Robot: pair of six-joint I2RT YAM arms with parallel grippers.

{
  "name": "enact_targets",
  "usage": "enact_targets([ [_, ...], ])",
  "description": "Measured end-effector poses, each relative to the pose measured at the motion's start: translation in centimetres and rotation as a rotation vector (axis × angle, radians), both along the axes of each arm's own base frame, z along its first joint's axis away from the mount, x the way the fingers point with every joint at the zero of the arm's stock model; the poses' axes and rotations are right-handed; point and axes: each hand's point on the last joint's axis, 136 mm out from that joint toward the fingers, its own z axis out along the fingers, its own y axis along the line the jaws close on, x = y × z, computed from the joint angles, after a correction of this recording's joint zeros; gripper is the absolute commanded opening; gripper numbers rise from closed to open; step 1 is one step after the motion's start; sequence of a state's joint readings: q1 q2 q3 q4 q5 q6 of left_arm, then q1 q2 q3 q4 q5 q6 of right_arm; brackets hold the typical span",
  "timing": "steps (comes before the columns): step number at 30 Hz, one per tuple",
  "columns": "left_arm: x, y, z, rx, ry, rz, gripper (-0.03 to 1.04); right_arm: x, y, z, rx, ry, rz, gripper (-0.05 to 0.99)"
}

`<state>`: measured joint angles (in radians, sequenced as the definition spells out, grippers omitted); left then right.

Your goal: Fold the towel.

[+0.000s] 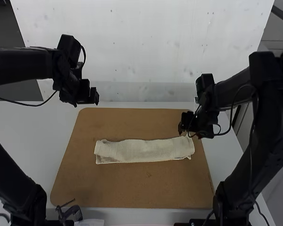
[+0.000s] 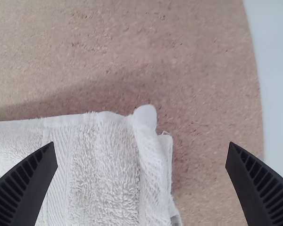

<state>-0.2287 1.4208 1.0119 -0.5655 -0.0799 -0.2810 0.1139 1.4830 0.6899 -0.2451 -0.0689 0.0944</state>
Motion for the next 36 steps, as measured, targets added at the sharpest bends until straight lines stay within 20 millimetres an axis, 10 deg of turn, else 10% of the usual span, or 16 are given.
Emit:
enact_targets([
  [6, -0.3, 0.1, 0.3, 0.001, -0.01, -0.005, 1.01, -1.2, 0.4, -3.1, 0.034, 0.118, -0.026, 0.89],
  [15, -0.8, 0.5, -0.3, 0.007, 0.006, -0.001, 1.01, -1.5, 1.8, -4.2, 0.025, 0.153, -0.008, 0.02],
  [26, -1.5, 1.0, -0.8, 0.013, 0.015, -0.001, 1.01, -1.4, 1.2, -4.0, 0.036, 0.156, -0.025, 0.02],
  [36, -1.8, 2.6, 0.0, 0.005, -0.011, 0.03, 1.01, 1.7, -9.1, 0.0, 0.0, 0.053, -0.206, 0.02],
])
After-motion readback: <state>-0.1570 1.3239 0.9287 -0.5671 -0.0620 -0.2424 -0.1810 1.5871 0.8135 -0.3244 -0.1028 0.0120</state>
